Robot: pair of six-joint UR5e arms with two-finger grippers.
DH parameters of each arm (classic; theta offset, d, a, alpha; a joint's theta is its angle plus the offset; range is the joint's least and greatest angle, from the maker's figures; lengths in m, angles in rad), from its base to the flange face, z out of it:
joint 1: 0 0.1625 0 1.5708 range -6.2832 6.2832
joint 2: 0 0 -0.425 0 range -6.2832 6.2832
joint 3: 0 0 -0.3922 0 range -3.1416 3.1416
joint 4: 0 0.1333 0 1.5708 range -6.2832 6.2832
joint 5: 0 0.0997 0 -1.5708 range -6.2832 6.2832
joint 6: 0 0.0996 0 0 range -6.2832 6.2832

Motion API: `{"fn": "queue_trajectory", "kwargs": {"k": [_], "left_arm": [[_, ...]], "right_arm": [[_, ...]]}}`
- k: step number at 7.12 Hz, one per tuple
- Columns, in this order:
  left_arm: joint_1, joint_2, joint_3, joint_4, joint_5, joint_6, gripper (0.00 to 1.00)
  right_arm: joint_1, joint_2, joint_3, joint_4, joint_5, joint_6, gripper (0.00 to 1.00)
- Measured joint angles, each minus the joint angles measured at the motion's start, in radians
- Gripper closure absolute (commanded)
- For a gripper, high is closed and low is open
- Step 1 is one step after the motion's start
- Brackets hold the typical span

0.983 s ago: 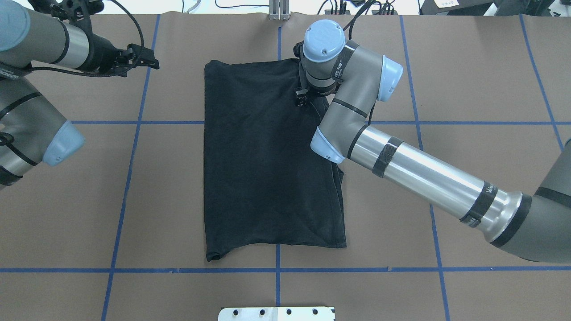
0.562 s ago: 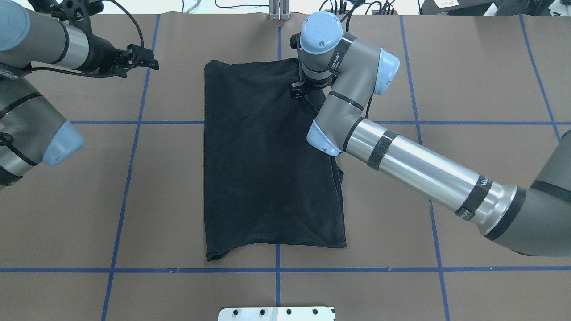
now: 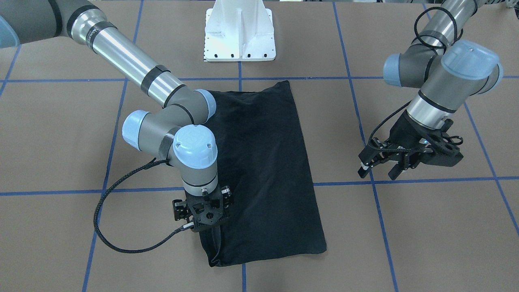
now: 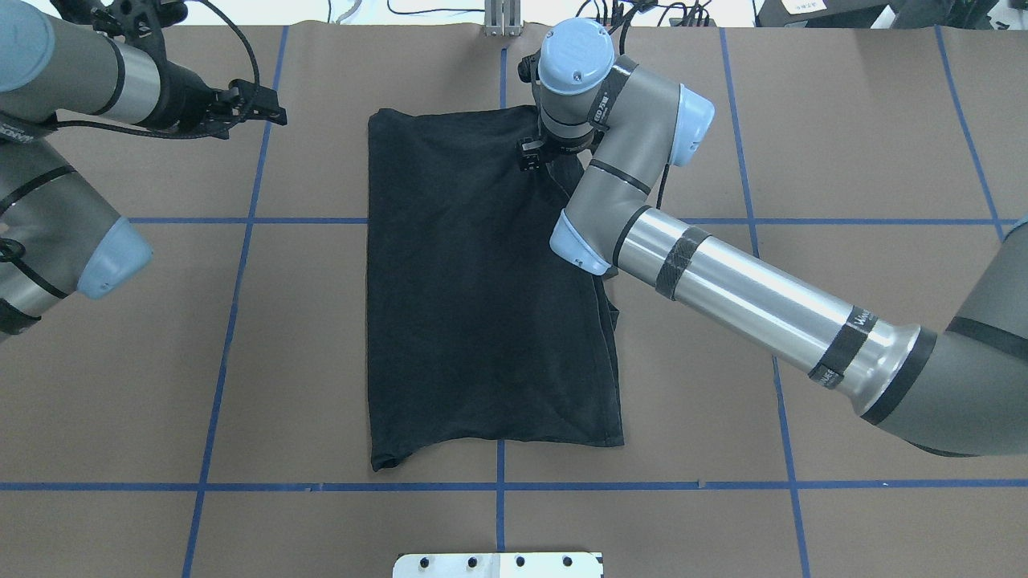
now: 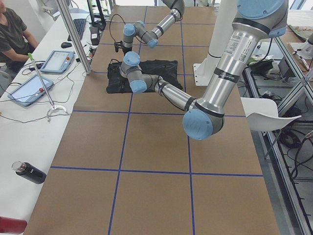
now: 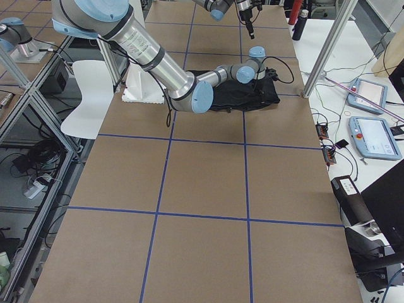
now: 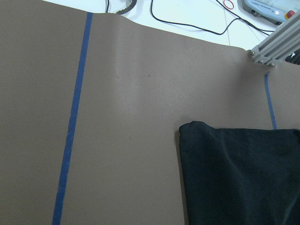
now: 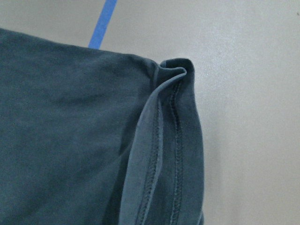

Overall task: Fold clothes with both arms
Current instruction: 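Raise the right gripper off the shirt and move it farther from the robot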

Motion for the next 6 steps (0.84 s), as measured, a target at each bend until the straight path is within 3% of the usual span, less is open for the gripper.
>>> {"fn": "queue_trajectory", "kwargs": {"k": [6], "left_arm": [[0.0,-0.011,-0.094,0.097,-0.002,0.01,0.0]], "right_arm": [[0.024,-0.022,-0.02,0.006,0.033,-0.009,0.0]]}}
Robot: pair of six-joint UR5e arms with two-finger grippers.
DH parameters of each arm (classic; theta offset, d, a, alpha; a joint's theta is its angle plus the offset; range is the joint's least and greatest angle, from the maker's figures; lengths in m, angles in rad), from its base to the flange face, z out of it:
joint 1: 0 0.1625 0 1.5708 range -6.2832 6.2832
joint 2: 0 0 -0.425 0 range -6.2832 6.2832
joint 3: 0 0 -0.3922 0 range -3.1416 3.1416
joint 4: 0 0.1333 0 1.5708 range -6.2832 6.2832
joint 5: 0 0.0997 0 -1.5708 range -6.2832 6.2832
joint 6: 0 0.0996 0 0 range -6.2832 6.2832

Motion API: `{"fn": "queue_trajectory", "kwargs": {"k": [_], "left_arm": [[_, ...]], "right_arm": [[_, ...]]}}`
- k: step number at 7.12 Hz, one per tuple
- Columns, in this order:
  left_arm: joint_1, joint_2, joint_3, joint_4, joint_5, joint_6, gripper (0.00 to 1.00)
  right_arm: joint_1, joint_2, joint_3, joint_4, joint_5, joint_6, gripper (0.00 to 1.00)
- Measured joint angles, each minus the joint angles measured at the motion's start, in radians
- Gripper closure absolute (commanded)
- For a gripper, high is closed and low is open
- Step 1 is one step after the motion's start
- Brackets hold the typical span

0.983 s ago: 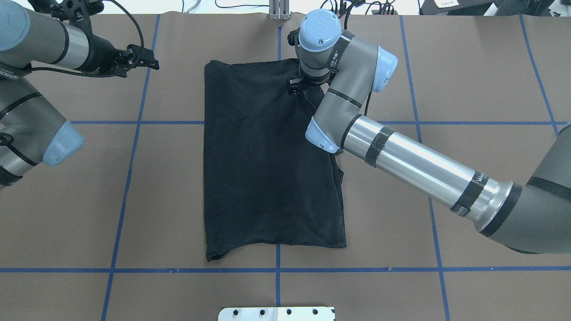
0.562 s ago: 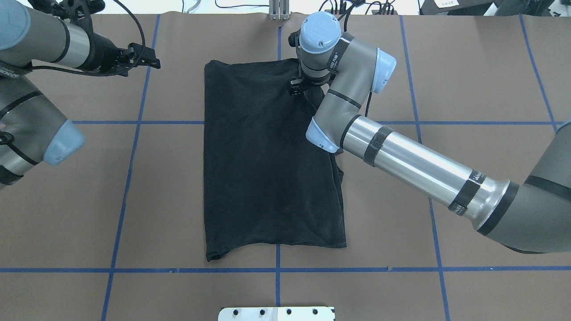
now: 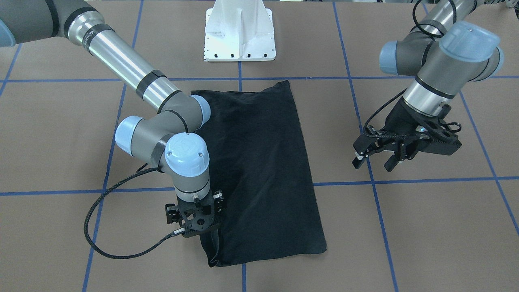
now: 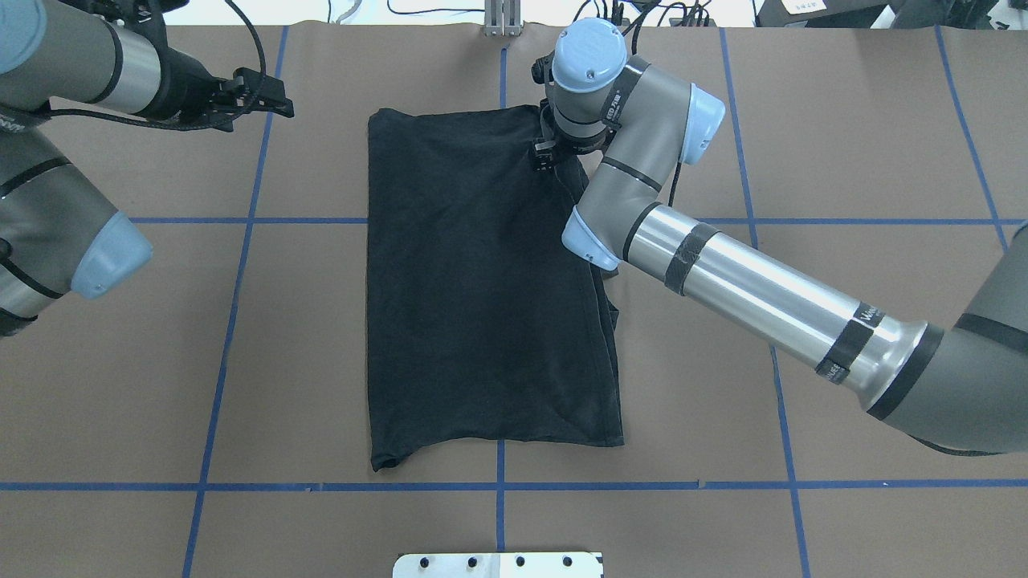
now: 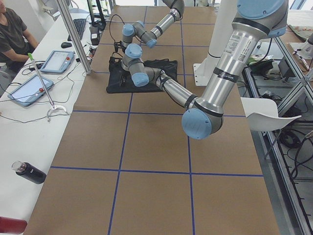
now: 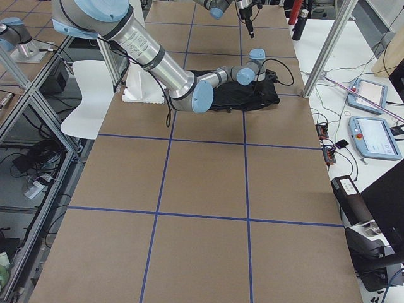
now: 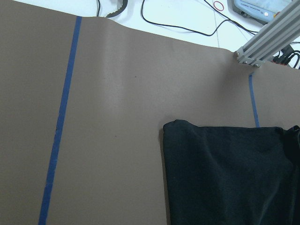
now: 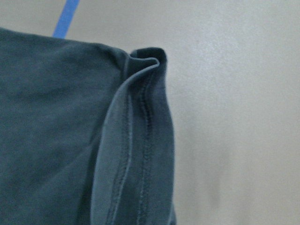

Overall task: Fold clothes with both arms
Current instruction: 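Raise the right gripper off the shirt and move it farther from the robot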

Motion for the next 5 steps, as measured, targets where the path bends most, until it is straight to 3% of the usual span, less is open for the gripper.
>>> {"fn": "queue_trajectory", "kwargs": {"k": [5], "left_arm": [[-0.004,-0.04,-0.008,0.007,0.0,0.006,0.0]], "right_arm": [[0.101,-0.057,0.002,0.001,0.121,-0.089,0.0]]}}
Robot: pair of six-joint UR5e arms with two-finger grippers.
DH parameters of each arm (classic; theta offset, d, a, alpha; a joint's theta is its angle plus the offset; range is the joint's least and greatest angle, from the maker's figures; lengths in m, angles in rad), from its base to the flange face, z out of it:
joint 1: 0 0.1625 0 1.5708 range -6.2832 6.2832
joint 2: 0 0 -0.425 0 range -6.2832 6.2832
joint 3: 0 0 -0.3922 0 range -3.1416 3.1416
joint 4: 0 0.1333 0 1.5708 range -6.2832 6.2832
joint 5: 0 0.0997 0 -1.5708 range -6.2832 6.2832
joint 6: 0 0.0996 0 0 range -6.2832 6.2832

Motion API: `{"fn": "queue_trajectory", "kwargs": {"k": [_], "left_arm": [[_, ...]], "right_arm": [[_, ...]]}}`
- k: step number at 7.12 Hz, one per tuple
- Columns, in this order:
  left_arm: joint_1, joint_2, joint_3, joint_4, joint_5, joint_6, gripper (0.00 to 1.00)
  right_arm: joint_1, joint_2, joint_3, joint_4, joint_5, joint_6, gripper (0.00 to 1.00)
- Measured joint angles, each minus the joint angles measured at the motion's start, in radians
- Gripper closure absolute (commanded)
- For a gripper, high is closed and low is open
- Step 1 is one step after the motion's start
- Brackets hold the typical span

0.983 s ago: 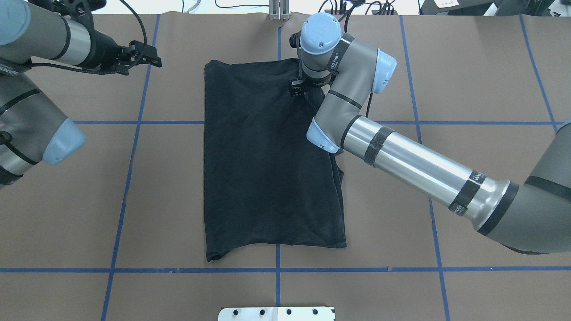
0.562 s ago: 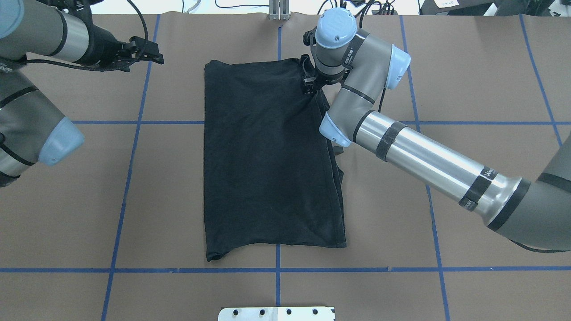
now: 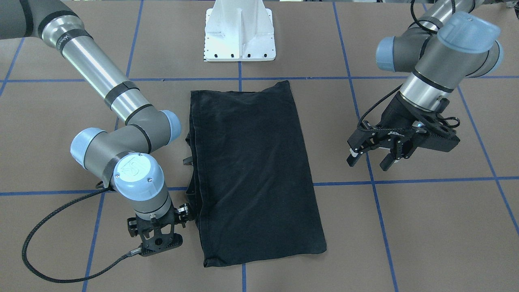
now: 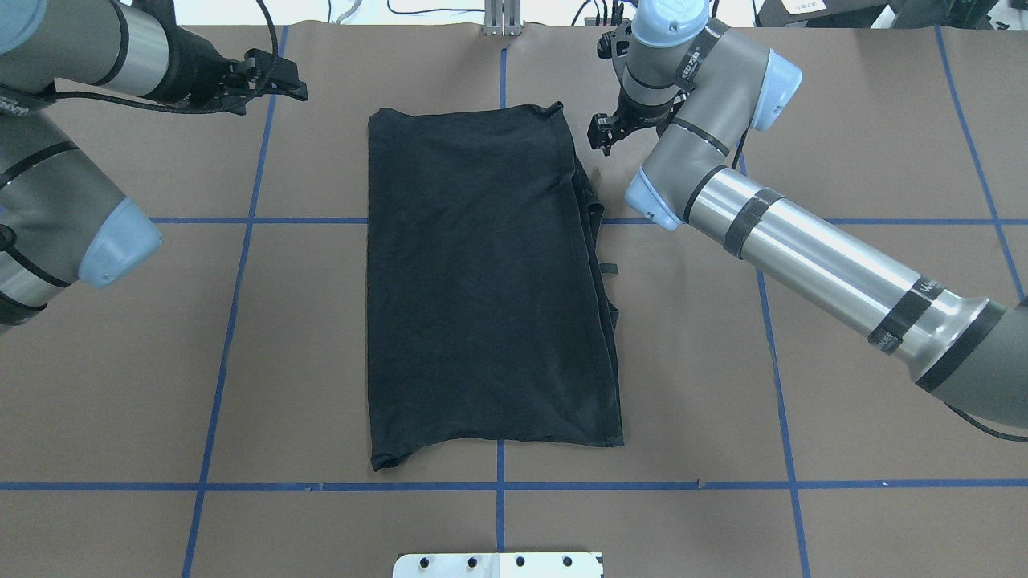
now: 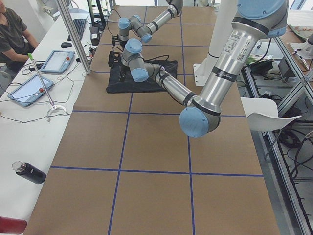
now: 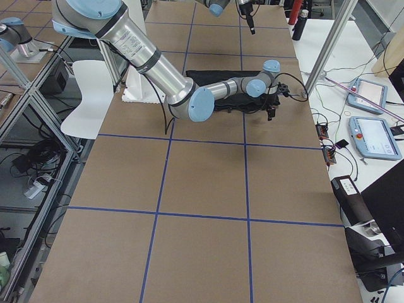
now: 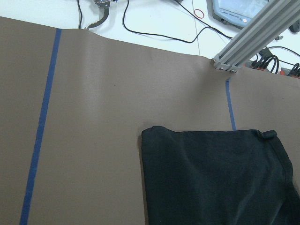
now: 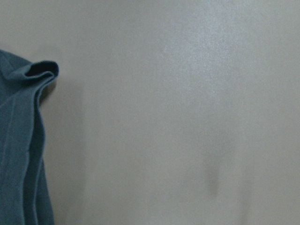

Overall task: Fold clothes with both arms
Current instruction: 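Raise the right gripper off the shirt and move it farther from the robot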

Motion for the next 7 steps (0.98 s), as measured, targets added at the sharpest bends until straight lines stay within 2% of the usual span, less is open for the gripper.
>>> {"fn": "queue_trajectory", "kwargs": {"k": [1,3,5,7], "left_arm": [[-0.002,-0.001,-0.004,0.0,-0.008,0.001,0.0],[-0.01,0.023,-0.045,0.0,-0.06,0.018,0.0],[-0.013,0.102,-0.126,0.014,-0.175,0.009,0.0],[-0.001,0.228,-0.245,-0.012,-0.221,-0.102,0.0]], "right_arm": [[0.012,0.001,0.024,-0.003,0.033,0.013,0.0],[0.027,-0.021,0.158,-0.067,0.117,0.067,0.0],[0.026,-0.093,0.373,-0.195,0.161,0.126,0.0],[0.013,-0.227,0.619,-0.233,0.221,0.242,0.0]]}}
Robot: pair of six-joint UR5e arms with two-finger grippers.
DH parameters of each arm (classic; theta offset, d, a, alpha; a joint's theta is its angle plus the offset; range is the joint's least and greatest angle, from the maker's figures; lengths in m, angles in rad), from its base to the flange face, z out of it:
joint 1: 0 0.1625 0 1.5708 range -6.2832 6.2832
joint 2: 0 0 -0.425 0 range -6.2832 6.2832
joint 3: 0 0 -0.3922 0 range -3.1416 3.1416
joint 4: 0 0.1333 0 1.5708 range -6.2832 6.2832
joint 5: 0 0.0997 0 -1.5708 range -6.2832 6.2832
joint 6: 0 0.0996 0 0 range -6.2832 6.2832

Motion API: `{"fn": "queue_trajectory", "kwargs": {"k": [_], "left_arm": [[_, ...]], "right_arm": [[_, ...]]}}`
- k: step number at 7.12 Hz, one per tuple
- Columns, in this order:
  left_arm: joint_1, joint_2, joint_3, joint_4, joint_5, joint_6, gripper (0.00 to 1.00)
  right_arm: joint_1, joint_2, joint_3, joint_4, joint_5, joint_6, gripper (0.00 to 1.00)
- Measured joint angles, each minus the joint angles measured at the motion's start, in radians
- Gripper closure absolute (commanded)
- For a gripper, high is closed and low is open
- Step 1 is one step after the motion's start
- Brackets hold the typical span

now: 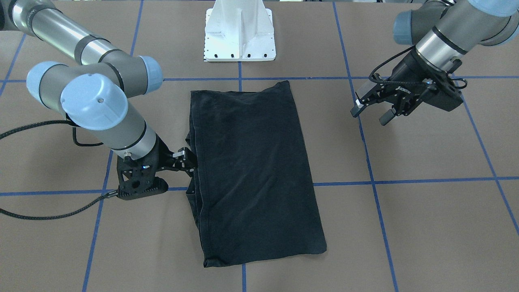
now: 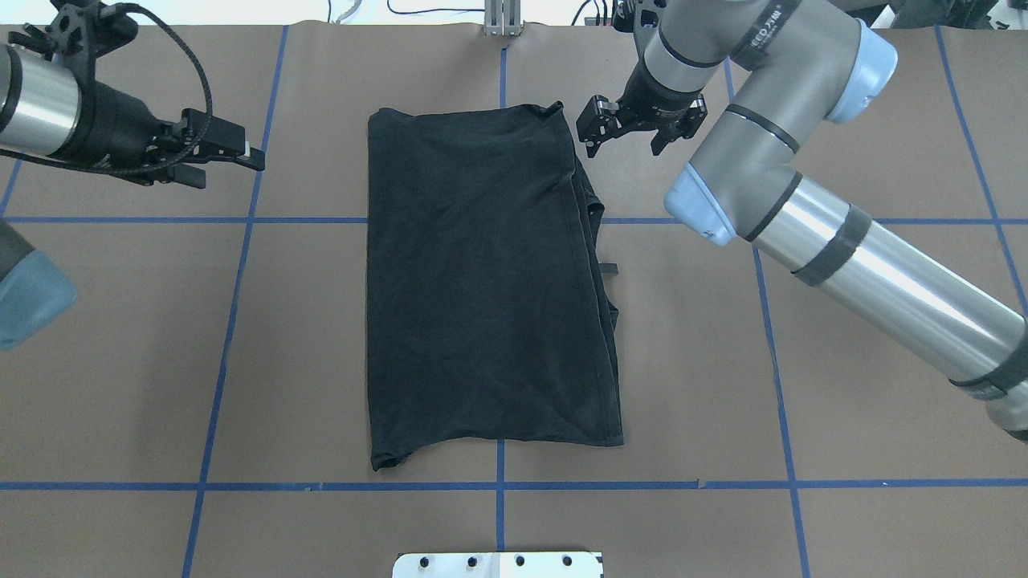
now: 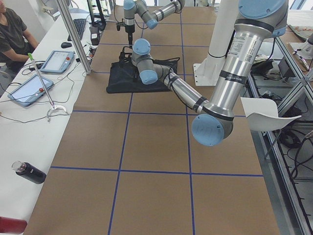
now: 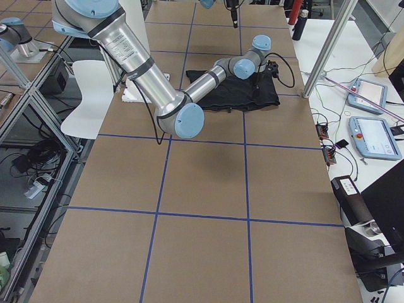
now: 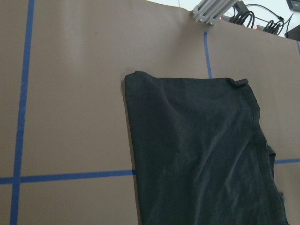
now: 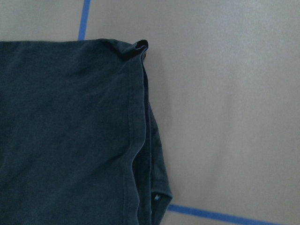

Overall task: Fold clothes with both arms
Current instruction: 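Lower the left gripper to the near corner while the right gripper descends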

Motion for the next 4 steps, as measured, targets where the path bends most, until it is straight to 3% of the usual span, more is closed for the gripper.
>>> {"fn": "queue_trajectory", "kwargs": {"k": [2,4], "left_arm": [[0.095,0.097,-0.057,-0.144,0.022,-0.2,0.0],[0.258,0.141,-0.063,-0.282,0.141,-0.409,0.0]], "right_arm": [[-0.043,-0.13,0.211,0.0,0.03,0.136,0.0],[-0.113,-0.214,0.341,0.004,0.028,0.26,0.0]]}}
